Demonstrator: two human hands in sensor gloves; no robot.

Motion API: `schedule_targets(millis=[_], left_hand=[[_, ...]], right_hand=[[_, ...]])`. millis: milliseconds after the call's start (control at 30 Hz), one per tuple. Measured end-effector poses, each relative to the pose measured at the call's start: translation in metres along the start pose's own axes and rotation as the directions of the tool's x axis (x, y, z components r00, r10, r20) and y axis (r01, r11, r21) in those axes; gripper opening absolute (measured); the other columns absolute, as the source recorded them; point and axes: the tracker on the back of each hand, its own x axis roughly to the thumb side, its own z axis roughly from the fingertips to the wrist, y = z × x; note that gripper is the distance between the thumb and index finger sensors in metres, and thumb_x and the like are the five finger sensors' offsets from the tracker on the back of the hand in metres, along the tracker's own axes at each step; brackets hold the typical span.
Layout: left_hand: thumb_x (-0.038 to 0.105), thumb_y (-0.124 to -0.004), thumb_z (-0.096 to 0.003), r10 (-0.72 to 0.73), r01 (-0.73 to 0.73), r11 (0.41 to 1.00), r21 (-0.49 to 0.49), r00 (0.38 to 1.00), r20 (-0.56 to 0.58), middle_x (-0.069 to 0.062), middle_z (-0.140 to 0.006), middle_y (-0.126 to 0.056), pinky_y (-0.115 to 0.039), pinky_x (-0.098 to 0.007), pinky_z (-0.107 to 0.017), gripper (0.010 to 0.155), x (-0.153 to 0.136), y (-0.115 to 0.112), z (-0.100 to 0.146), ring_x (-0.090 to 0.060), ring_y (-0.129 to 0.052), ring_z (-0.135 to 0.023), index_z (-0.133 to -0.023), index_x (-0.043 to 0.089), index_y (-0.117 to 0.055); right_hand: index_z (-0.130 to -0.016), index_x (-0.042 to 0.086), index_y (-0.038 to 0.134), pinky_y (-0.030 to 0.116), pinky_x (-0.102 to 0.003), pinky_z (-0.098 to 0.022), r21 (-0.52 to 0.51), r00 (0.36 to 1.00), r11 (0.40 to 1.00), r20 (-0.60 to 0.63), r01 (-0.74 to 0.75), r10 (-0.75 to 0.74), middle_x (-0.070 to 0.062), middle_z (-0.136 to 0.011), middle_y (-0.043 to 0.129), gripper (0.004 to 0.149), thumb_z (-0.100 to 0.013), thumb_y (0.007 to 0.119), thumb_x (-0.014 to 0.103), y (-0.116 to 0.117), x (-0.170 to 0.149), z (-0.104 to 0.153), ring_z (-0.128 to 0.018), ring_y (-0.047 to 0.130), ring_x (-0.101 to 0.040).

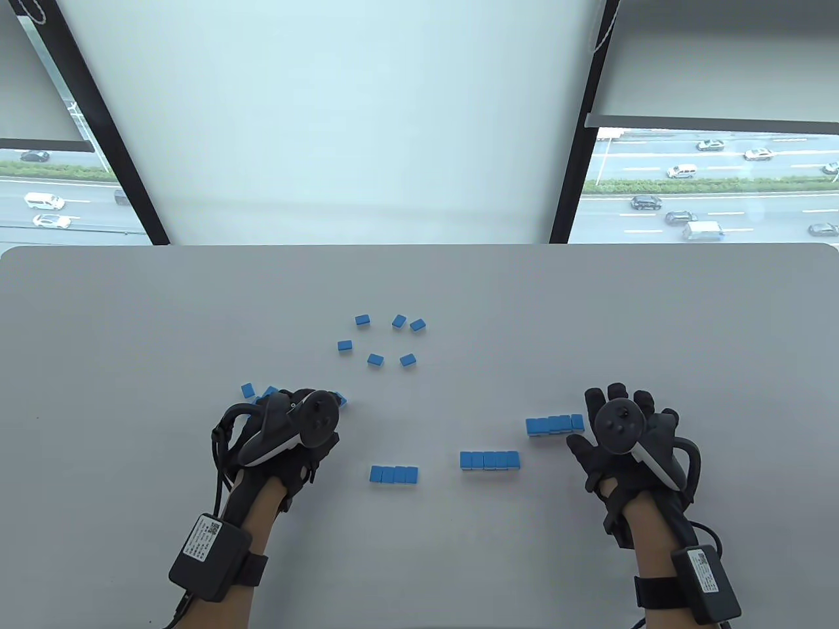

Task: Build mahjong tile wall

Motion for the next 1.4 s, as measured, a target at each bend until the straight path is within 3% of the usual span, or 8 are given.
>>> schedule_targets(millis=[333,767,1167,1400], left_hand=[[0.045,-0.09,-0.0401,-0.063,0.054,0.991,-0.12,0.995,-0.074,0.003,-0.109,-0.069,-0.059,-0.06,-0.072,0.069,-0.021,-0.031,-0.02,-0.031,-0.071,-0.097,-0.103,0.037,-0.063],[0.045,-0.089,-0.0409,-0.094,0.079,0.988,-0.134,0.99,-0.105,0.008,-0.109,-0.067,-0.057,-0.06,-0.073,0.06,-0.029,-0.048,-0.03,-0.03,-0.069,-0.097,-0.098,0.041,-0.071],[0.047,-0.088,-0.0404,-0.096,0.089,0.992,-0.084,0.992,-0.085,0.003,-0.107,-0.07,-0.057,-0.06,-0.072,0.057,-0.023,-0.039,-0.025,-0.029,-0.071,-0.095,-0.095,0.036,-0.076],[0.047,-0.088,-0.0401,-0.001,0.0,0.996,-0.084,1.0,-0.016,0.005,-0.089,-0.088,-0.069,-0.057,-0.067,0.059,0.0,-0.018,-0.008,-0.024,-0.088,-0.08,-0.095,0.03,-0.075]], right_hand=[[-0.105,0.034,0.034,0.011,-0.065,-0.064,0.0,1.0,1.0,-0.002,0.002,-0.002,-0.001,-0.114,0.021,0.079,-0.041,0.069,0.061,0.0,-0.001,0.0,-0.1,0.017,-0.042],[-0.105,0.034,0.034,0.011,-0.065,-0.064,0.004,1.0,1.0,-0.002,-0.002,0.002,-0.001,-0.114,0.022,0.079,-0.041,0.07,0.061,0.0,-0.001,0.0,-0.1,0.017,-0.042],[-0.105,0.034,0.034,0.011,-0.065,-0.064,0.003,1.0,1.0,0.001,-0.002,0.002,-0.001,-0.114,0.021,0.079,-0.041,0.07,0.061,0.0,0.0,0.0,-0.1,0.017,-0.042],[-0.105,0.034,0.034,0.011,-0.065,-0.064,0.004,1.0,1.0,-0.002,0.0,0.0,-0.001,-0.114,0.022,0.079,-0.04,0.07,0.061,0.0,0.0,0.0,-0.1,0.016,-0.042]])
